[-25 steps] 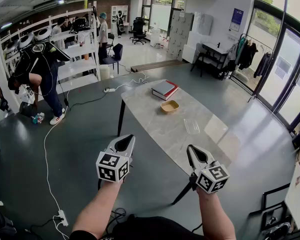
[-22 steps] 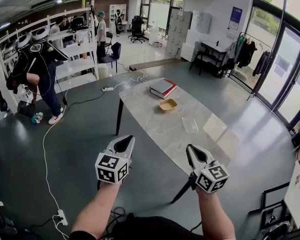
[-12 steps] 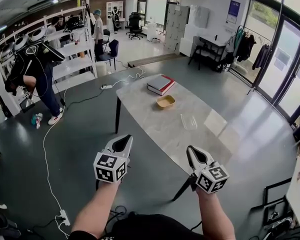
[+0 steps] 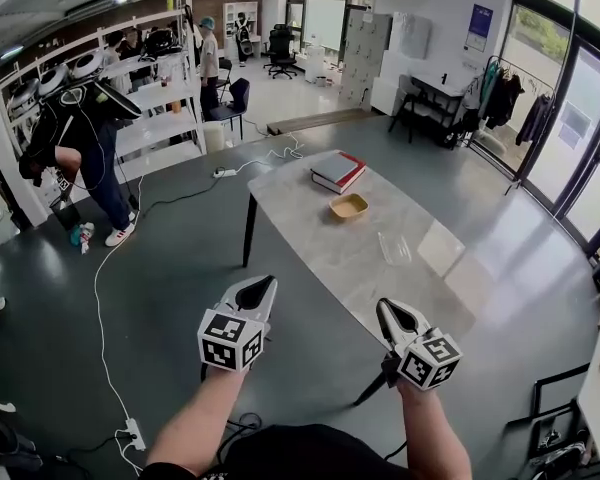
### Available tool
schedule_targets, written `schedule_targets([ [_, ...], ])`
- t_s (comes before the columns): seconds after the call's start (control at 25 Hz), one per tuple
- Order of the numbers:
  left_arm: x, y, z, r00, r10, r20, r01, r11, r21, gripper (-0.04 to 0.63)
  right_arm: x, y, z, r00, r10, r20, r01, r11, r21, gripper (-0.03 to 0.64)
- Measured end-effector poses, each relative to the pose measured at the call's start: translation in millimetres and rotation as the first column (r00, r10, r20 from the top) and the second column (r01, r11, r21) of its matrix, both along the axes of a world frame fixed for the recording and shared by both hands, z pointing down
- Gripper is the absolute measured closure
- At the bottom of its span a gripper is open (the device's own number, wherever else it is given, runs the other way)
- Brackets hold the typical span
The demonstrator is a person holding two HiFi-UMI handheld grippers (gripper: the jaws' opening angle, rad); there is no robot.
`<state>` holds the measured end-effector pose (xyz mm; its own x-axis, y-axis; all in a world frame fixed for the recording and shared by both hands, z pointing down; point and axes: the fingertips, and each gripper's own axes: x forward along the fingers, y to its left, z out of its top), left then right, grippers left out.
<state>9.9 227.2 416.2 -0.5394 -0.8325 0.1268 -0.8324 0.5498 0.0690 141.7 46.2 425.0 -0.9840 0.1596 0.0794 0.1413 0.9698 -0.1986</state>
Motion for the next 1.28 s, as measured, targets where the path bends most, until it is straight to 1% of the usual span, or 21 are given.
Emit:
schedule_targets([
  [0.12, -7.7, 15.2, 1.1, 1.000, -0.002, -0.012, 0.002, 1.000, 0.011, 0.592, -11.3, 15.2, 4.6, 1.000, -0.004, -0.013, 0.004, 1.000, 0.002, 0.603],
  [0.32, -14.7, 38.2, 7.5, 1.000, 0.011, -0.006, -0.011, 1.000, -0.013, 0.592, -20.6, 39.5, 14.0, 1.000, -0.005, -0.023, 0.004, 1.000, -0.006, 0.603],
  [0.4, -20.8, 47.3, 8.6, 1.000, 0.006, -0.022, -0.006, 1.000, -0.010, 0.592, -22.1, 48.1, 16.8, 0.999, -0.008, -0.038, 0.008, 1.000, -0.010, 0.603],
  [0.56, -32.4, 51.2, 13.1, 0.999, 0.006, -0.036, -0.007, 1.000, -0.004, 0.592, -26.2, 48.2, 23.9, 0.998, 0.001, -0.065, -0.002, 1.000, -0.019, 0.603],
  [0.72, -46.9, 39.2, 21.0, 0.998, 0.020, -0.053, -0.020, 1.000, -0.001, 0.592, -37.0, 35.5, 30.2, 0.997, 0.016, -0.081, -0.018, 1.000, -0.024, 0.603],
  [0.84, -57.2, 23.6, 21.9, 0.998, 0.035, -0.051, -0.035, 0.999, -0.007, 0.592, -49.2, 18.9, 31.8, 0.996, 0.028, -0.085, -0.031, 0.999, -0.030, 0.603],
  [1.04, -79.9, -2.7, 21.2, 0.998, 0.052, -0.042, -0.053, 0.998, -0.024, 0.592, -80.0, -5.6, 32.7, 0.997, 0.026, -0.079, -0.029, 0.999, -0.042, 0.603],
  [1.16, -102.2, -21.7, 23.5, 0.998, 0.048, -0.043, -0.050, 0.998, -0.037, 0.592, -102.6, -20.0, 37.8, 0.997, 0.015, -0.079, -0.018, 0.999, -0.039, 0.603],
  [1.28, -122.8, -46.9, 21.1, 0.998, 0.054, -0.028, -0.055, 0.997, -0.052, 0.592, -125.5, -39.4, 47.5, 0.996, 0.006, -0.087, -0.009, 1.000, -0.030, 0.603],
])
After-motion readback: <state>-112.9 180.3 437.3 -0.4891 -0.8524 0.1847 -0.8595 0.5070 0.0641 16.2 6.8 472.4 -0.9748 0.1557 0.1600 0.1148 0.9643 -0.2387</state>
